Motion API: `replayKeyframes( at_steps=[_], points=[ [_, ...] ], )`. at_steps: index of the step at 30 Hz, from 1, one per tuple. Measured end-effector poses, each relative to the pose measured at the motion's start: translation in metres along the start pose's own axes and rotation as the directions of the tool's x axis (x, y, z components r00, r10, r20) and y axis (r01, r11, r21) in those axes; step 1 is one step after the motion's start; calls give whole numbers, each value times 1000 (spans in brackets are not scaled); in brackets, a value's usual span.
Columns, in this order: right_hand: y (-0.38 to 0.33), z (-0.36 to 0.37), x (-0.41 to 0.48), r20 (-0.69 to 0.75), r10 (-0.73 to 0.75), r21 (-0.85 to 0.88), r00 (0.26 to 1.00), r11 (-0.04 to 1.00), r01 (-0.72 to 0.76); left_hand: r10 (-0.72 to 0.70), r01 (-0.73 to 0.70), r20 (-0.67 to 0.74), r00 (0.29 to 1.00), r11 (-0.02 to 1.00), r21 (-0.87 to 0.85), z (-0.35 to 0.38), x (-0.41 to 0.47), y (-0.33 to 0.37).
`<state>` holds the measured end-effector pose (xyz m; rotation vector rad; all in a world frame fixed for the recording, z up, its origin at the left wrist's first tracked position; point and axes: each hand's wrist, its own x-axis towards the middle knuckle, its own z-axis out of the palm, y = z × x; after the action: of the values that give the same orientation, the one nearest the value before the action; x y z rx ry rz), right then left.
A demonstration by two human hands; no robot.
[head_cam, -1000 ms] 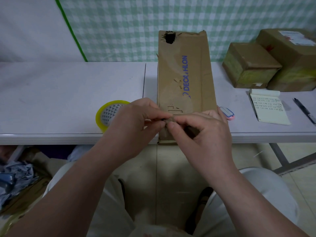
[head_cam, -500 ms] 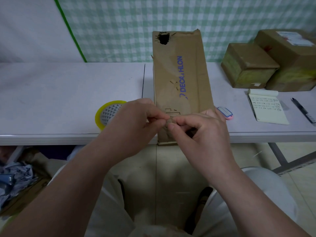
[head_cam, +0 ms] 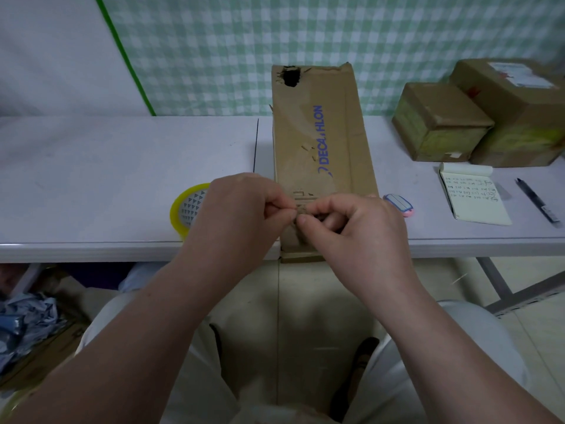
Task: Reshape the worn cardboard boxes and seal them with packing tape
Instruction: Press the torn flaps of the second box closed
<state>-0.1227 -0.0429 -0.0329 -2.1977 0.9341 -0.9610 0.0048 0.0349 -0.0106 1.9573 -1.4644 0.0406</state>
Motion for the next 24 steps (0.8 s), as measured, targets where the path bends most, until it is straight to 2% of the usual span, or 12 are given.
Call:
replayKeyframes(
  at_steps=[10,16,24],
  points=[
    [-3,-1,5,-27,74,-76,997,994,-76,-26,26,102,994,1000,-4,-2,9,-2],
    [-12,-5,11,135,77,-276,988,961,-37,5,-7,170,985,1000,11,-3,10,-2],
    [-18,-10,17,234,113,-285,966,958,-43,165,-167,207,964,986,-9,-5,12,-6]
  ],
)
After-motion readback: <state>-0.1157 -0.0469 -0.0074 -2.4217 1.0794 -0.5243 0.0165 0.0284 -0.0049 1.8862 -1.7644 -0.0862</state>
